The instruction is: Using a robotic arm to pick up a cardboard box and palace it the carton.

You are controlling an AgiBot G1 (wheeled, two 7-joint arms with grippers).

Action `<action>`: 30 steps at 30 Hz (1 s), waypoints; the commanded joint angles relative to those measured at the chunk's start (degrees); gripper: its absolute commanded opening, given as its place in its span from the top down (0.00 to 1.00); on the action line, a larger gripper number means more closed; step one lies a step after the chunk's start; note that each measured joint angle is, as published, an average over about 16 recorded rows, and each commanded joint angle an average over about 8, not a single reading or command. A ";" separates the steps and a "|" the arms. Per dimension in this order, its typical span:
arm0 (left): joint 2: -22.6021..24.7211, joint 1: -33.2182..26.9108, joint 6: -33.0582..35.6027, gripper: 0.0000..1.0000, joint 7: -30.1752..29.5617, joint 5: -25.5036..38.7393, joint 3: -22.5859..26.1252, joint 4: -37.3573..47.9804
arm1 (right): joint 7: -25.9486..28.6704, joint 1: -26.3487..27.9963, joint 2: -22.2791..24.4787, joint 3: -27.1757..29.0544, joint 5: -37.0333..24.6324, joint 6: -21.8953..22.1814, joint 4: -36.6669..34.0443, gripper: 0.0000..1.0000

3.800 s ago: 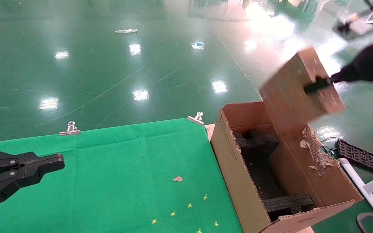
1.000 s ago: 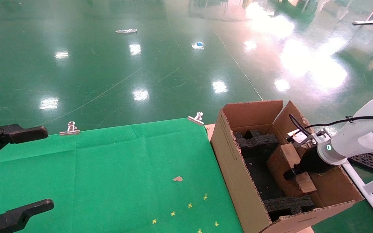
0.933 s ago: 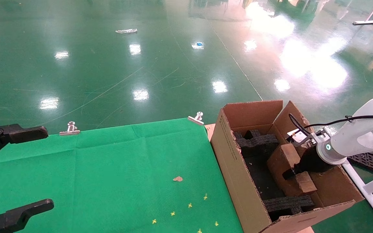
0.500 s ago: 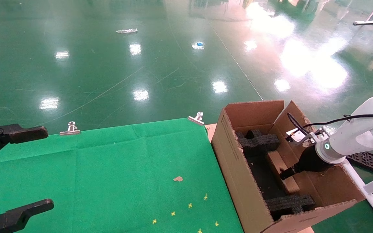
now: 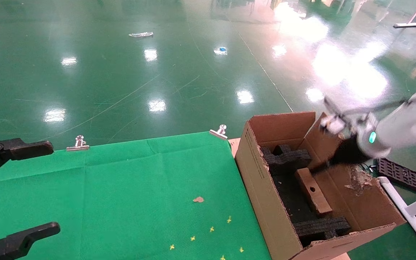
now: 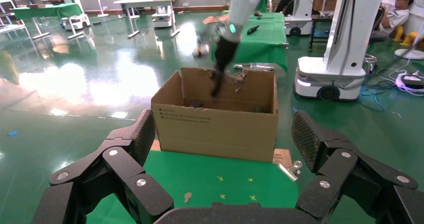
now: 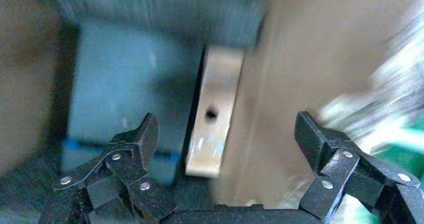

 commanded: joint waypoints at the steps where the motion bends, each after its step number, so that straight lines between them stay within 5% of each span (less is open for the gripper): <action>1: 0.00 0.00 0.00 0.00 0.00 0.00 0.01 0.00 | -1.21 2.91 0.54 0.26 0.17 -0.43 0.81 0.00; 13: -0.02 -0.01 -0.02 0.00 0.02 -0.03 0.04 0.00 | -2.56 22.36 9.21 4.08 3.35 -7.20 14.32 0.00; 22: -0.03 0.00 -0.03 0.00 0.03 -0.06 0.06 0.01 | 0.78 23.36 12.13 4.21 3.28 -7.97 20.62 0.00; 30: -0.03 -0.02 -0.02 0.00 0.05 -0.07 0.08 0.05 | -1.90 16.63 12.49 10.73 6.32 -9.59 25.56 0.00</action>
